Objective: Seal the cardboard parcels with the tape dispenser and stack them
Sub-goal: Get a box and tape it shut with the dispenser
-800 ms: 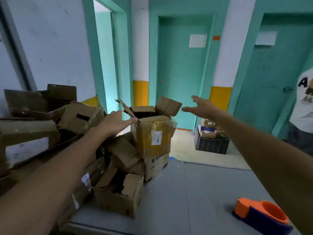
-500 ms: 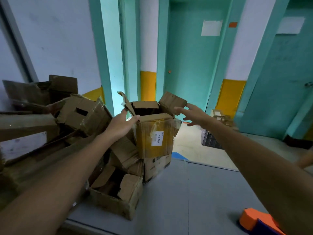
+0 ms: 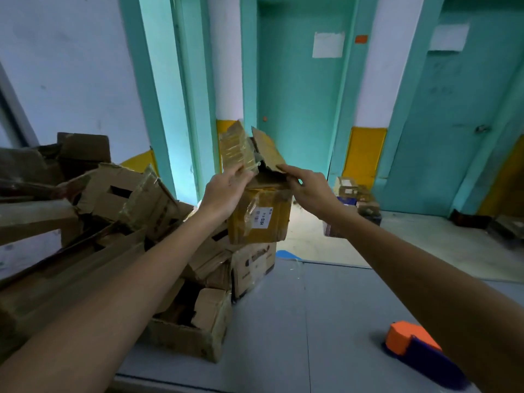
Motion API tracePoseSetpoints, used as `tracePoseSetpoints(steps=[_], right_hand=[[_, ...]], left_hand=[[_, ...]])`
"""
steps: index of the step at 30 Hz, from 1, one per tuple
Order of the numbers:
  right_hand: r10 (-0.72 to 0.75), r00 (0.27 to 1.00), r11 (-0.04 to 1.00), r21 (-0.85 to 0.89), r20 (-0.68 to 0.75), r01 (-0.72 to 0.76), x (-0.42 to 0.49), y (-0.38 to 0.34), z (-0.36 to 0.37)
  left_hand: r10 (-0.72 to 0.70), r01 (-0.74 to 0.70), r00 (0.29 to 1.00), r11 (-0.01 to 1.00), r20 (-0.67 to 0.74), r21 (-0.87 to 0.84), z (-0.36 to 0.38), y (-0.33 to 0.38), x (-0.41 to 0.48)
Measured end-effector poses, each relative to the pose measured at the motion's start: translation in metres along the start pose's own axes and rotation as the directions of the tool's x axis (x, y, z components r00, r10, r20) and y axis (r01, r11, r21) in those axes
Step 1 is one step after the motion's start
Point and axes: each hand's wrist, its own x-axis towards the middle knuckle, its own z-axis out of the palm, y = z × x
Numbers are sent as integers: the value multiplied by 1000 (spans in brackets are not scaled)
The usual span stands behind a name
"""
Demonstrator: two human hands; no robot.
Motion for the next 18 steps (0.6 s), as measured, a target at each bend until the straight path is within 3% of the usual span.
tracePoseSetpoints(steps=[3,7,13,18], right_hand=[[32,997,998,-58,-67,-36,-19,-2,-30],[115,992,982,-147,-52,-122,-63,9,-61],[324,943,935,-181,79,-306,-126,48,-53],[410,896,908,-167,172,-384,-166,70,-18]], left_hand=[[85,-85,996,996,-1,-31,10,23,-6],[166,-169,979,986,117,10,37,33,-14],[180,-189,890,982,419,-21,87,4,-48],[90,-113,854,994,513,13,116,-36,-73]])
